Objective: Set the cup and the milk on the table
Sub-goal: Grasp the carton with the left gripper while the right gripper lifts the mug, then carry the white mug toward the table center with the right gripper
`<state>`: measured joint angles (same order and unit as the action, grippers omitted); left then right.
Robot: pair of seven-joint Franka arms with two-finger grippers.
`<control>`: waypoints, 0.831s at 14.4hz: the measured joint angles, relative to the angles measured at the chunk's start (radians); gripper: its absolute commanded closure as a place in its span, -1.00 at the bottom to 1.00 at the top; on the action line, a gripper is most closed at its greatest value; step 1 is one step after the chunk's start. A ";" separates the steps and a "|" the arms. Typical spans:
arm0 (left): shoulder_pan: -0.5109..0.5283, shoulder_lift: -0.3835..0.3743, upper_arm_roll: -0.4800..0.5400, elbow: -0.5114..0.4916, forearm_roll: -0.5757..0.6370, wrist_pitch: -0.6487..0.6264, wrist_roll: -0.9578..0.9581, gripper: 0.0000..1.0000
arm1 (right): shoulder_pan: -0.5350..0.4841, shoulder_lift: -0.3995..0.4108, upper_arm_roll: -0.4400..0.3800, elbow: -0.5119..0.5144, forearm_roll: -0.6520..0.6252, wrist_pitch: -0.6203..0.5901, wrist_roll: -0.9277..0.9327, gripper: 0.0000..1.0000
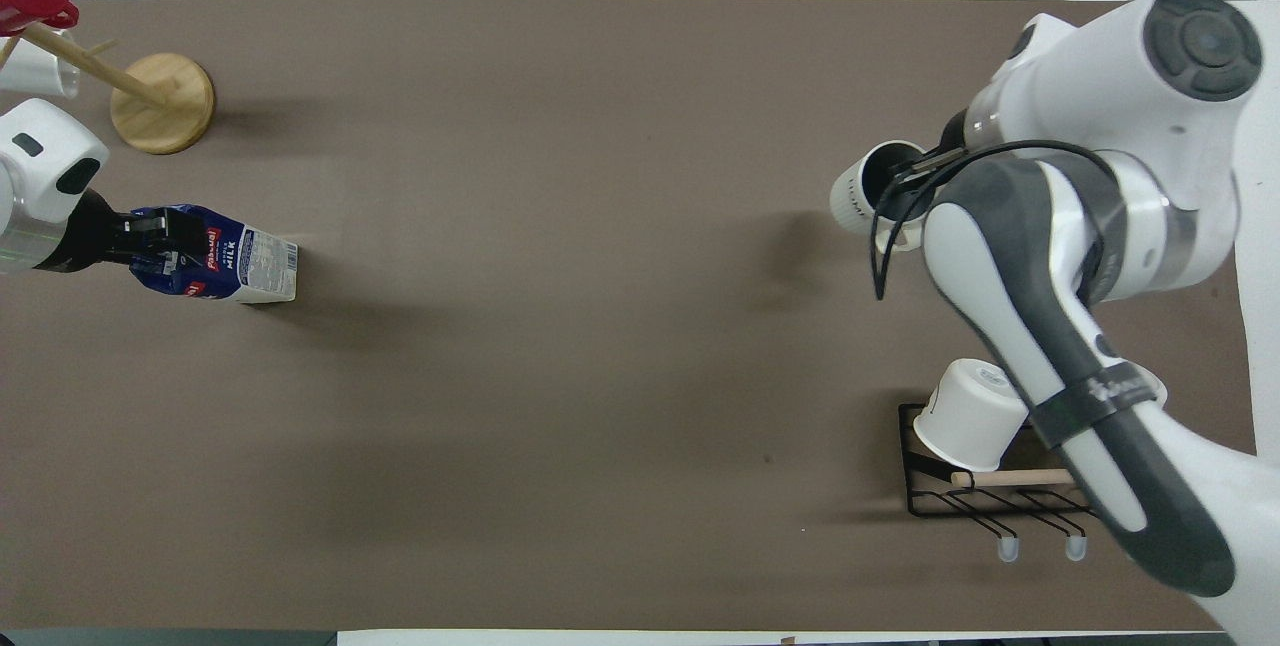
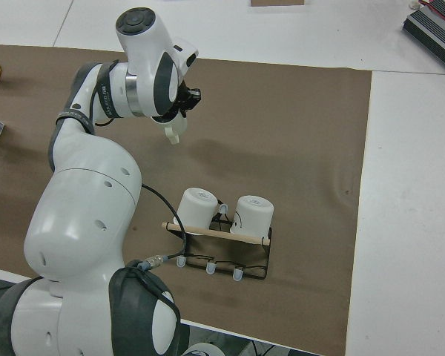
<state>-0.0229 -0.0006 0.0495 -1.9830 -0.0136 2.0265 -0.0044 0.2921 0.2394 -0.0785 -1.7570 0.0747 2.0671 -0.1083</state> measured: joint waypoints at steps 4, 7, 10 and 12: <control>0.000 -0.002 0.000 0.002 0.000 0.002 0.000 1.00 | 0.154 0.007 0.002 -0.046 -0.004 0.109 0.163 1.00; 0.000 -0.009 0.000 0.029 0.000 -0.004 0.000 1.00 | 0.204 0.011 0.001 -0.069 -0.014 0.133 0.177 1.00; 0.000 -0.022 0.001 0.099 0.000 -0.083 0.000 1.00 | 0.251 0.039 0.002 -0.077 -0.075 0.154 0.232 1.00; 0.000 -0.027 0.002 0.148 0.000 -0.142 0.000 1.00 | 0.259 0.054 0.001 -0.087 -0.089 0.157 0.237 1.00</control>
<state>-0.0224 -0.0278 0.0513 -1.8351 -0.0136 1.8844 -0.0045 0.5508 0.2930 -0.0771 -1.8436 -0.0146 2.2243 0.1284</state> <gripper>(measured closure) 0.608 0.956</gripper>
